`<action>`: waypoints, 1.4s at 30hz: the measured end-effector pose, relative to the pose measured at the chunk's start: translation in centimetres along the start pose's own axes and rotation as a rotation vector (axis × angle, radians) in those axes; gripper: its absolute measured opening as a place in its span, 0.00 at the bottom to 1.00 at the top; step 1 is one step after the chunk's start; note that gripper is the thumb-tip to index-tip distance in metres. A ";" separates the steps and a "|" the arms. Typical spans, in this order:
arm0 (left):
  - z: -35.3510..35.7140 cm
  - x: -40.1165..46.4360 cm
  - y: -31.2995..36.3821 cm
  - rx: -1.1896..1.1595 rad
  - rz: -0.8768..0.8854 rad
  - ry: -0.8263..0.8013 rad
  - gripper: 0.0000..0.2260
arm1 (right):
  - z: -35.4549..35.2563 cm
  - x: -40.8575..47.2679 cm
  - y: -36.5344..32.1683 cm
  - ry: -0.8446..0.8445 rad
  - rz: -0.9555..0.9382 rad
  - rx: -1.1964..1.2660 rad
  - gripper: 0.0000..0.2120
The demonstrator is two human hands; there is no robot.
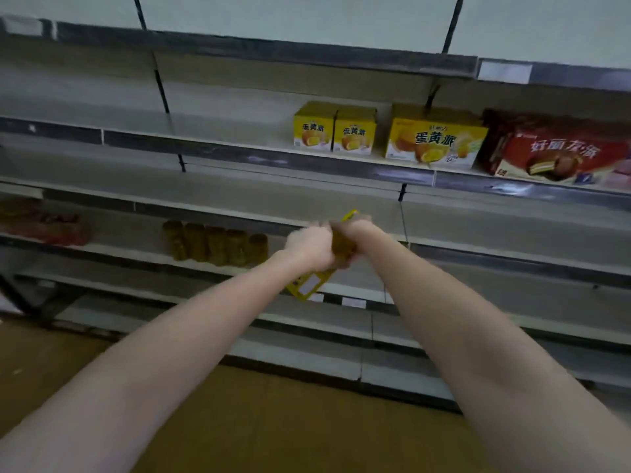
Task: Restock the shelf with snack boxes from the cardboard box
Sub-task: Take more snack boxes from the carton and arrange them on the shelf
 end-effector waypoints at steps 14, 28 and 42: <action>-2.6 1.7 -3.4 -0.151 0.175 0.081 0.22 | -2.9 -8.6 -2.3 -0.043 -0.219 -0.498 0.40; -7.5 4.1 -6.1 0.200 0.224 -0.013 0.33 | -1.3 -9.4 -9.4 -0.222 -0.572 -0.472 0.39; -17.0 4.8 -22.4 -0.063 -0.214 0.390 0.26 | 3.2 -7.5 -22.7 0.177 -0.812 -0.327 0.37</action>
Point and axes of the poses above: each hand's wrist, its own x-axis towards the middle knuckle, its own z-axis out of the palm, y = z × x, the point moved 8 cm from there along x, towards the middle knuckle, and after that the axes turned 7 degrees about z, right-handed, at the moved point
